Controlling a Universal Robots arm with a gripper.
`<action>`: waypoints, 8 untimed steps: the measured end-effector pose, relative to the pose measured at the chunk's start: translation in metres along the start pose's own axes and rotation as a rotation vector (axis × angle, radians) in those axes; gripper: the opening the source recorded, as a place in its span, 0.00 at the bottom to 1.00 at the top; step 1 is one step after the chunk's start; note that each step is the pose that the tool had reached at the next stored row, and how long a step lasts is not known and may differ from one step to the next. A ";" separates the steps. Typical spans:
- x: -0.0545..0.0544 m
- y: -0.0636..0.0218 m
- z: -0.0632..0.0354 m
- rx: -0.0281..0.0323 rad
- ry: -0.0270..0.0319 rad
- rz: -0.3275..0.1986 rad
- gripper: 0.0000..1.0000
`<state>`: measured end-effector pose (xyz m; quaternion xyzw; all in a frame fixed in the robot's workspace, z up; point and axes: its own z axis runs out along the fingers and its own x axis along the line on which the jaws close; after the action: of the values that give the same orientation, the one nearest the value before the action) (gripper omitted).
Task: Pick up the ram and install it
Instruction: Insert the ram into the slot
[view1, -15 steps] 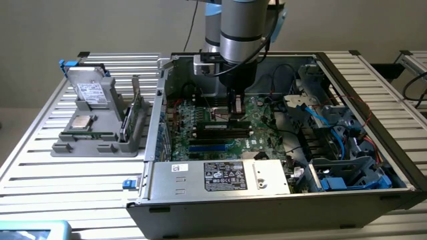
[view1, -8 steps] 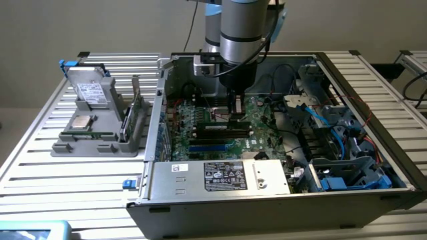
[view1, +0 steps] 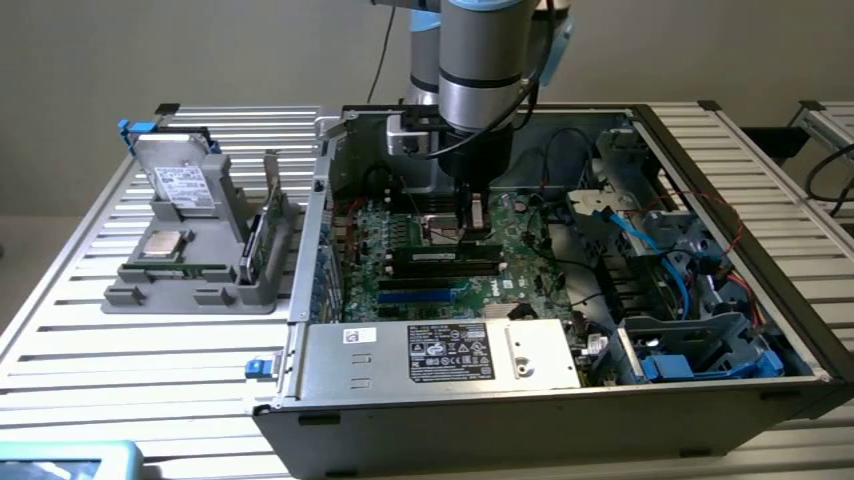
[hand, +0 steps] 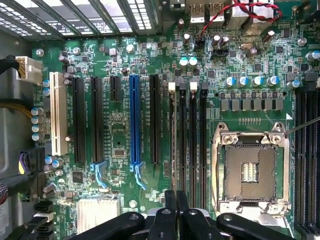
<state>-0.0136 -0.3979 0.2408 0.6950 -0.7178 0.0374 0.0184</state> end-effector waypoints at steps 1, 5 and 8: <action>0.000 0.0001 0.0006 0.0000 0.0000 0.000 0.12; -0.001 0.0003 0.0017 0.0000 0.0001 0.000 0.12; -0.001 0.0003 0.0027 0.0001 -0.0002 0.000 0.12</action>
<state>-0.0138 -0.3970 0.2381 0.6951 -0.7178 0.0373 0.0183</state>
